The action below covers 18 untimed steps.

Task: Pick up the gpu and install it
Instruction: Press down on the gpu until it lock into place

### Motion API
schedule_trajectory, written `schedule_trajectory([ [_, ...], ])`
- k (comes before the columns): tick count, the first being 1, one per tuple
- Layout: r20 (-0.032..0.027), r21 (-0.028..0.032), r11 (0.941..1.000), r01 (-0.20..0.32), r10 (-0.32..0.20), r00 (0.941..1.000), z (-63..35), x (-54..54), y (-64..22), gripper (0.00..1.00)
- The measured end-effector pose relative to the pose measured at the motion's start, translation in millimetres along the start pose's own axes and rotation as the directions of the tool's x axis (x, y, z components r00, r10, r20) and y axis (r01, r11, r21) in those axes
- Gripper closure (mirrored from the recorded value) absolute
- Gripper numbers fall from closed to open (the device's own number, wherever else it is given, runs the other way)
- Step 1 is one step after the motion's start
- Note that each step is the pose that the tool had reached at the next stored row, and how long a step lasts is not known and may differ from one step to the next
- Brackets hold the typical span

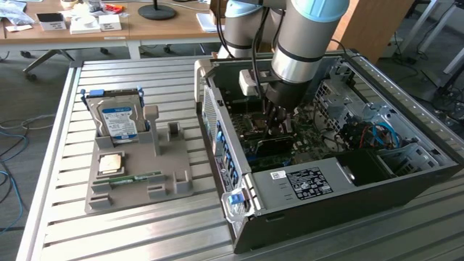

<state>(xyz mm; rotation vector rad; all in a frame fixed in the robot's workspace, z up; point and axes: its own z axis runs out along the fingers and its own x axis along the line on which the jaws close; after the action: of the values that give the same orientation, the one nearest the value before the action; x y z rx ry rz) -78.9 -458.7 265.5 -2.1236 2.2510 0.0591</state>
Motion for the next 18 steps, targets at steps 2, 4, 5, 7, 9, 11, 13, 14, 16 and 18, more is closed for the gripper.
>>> schedule_trajectory([
  [2, -0.0002, -0.0001, 1.0, 0.0, 0.0, 1.0, 1.0, 0.1, 0.0, 0.89],
  [4, -0.0005, -0.0002, 1.0, 0.0, 0.0, 1.0, 0.9, 0.1, 0.0, 0.89],
  [5, -0.0004, -0.0002, 1.0, 0.0, 0.0, 1.0, 1.0, 0.1, 0.0, 0.89],
  [7, -0.0005, -0.0002, 1.0, 0.0, 0.0, 1.0, 1.0, 0.1, 0.0, 0.89],
  [9, -0.0003, -0.0001, 1.0, 0.0, 0.0, 1.0, 1.6, 0.2, 0.0, 0.89],
  [11, -0.0004, -0.0002, 1.0, 0.0, 0.0, 1.0, 1.6, 0.2, 0.0, 0.89],
  [13, -0.0004, -0.0001, 1.0, 0.0, 0.0, 1.0, 1.7, 0.2, 0.0, 0.89],
  [14, -0.0004, -0.0001, 1.0, 0.0, 0.0, 1.0, 1.7, 0.2, 0.0, 0.89],
  [16, -0.0001, 0.0, 1.0, 0.0, 0.0, 1.0, 1.8, -0.1, 0.0, 0.89],
  [18, -0.0002, -0.0001, 1.0, 0.0, 0.0, 1.0, 1.8, -0.1, 0.0, 0.89],
])
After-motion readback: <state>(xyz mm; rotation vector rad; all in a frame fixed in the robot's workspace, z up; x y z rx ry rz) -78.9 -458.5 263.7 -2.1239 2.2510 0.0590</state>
